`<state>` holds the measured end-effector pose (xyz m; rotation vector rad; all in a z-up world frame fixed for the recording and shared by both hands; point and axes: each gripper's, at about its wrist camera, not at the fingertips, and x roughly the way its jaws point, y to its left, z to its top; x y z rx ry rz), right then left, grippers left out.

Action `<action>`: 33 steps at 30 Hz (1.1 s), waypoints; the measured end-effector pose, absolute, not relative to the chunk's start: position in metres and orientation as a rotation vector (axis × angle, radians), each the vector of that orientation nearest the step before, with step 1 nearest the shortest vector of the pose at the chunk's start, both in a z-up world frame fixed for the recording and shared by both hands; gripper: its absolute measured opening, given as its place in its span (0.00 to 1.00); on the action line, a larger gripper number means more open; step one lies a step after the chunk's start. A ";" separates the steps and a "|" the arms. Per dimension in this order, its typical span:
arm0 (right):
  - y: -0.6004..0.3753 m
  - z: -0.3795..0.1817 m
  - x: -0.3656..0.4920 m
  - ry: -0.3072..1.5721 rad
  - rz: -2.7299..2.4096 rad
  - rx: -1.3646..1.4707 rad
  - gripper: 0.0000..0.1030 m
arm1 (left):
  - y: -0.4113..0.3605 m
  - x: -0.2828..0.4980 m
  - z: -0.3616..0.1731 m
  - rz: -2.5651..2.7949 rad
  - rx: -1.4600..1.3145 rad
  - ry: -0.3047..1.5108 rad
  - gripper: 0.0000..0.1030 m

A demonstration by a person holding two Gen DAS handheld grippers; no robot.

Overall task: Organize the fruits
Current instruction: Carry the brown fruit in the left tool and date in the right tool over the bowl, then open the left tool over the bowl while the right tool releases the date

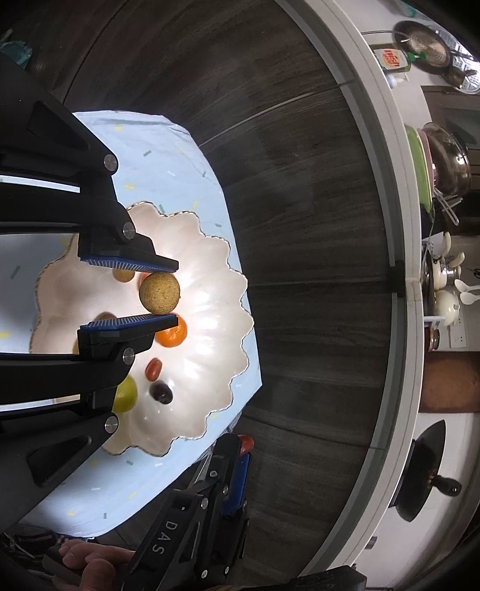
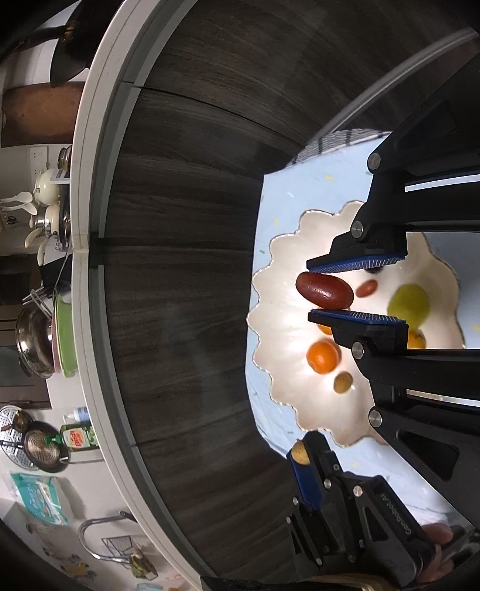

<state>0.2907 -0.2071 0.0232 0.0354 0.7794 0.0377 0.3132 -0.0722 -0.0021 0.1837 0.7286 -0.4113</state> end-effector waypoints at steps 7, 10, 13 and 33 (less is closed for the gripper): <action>-0.218 0.012 0.311 0.808 0.023 0.046 0.21 | -0.075 0.335 -0.007 -0.399 0.186 0.750 0.22; -0.222 0.006 0.321 0.825 0.017 0.053 0.21 | -0.074 0.344 -0.012 -0.392 0.181 0.764 0.22; -0.224 -0.003 0.331 0.851 0.014 0.057 0.21 | -0.073 0.352 -0.019 -0.388 0.178 0.781 0.22; -0.234 -0.027 0.350 0.936 -0.034 0.076 0.49 | -0.073 0.367 -0.038 -0.359 0.157 0.854 0.54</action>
